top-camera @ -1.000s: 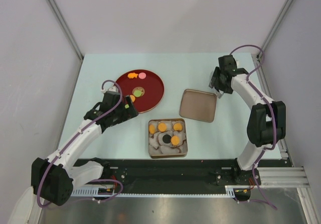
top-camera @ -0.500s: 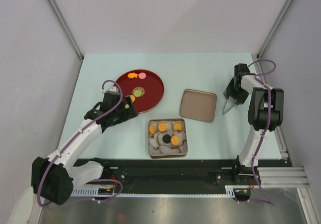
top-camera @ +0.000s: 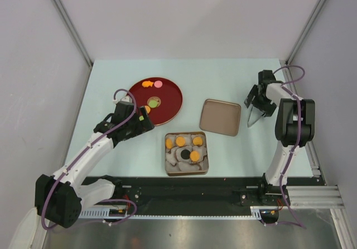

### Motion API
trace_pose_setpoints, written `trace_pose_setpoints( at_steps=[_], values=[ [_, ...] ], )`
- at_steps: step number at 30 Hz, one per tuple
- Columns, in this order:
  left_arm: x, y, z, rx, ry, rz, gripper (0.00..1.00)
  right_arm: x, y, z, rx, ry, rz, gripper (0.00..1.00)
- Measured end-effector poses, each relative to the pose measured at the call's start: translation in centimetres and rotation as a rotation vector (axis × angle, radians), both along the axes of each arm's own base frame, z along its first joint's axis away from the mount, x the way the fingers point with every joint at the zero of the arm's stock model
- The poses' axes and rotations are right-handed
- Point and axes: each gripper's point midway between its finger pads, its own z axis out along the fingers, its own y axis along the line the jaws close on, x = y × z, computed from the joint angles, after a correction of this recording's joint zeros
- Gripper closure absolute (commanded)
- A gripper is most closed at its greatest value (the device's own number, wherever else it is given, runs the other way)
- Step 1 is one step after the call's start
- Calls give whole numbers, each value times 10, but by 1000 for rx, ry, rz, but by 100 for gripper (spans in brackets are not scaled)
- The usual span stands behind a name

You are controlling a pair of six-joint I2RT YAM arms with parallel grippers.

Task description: Pack the cookies

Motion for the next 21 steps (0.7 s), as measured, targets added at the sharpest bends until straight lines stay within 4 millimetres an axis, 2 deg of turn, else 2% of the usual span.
trace_pose_setpoints(
  at_steps=[3,7,10,12,14,16,17,21],
  values=[
    [0,0,0,-2,1,-2,0,-2,6,14,-2,-20,9,0],
    [0,-1,0,-2,1,-2,0,3,25,56,-27,-118,52,0],
    [0,-1,0,-2,1,-2,0,4,59,88,-30,-197,141,2],
    [0,-1,0,-2,1,-2,0,2,82,95,-28,-211,205,3],
    [0,-1,0,-2,1,-2,0,-2,101,92,-27,-200,262,11],
    [0,-1,0,-2,1,-3,0,-9,117,81,-26,-175,318,19],
    [0,-1,0,-2,1,-3,0,-14,122,74,-21,-157,335,20],
    [-1,-1,0,-1,1,-6,0,-34,119,43,-13,-77,342,21]
  ],
)
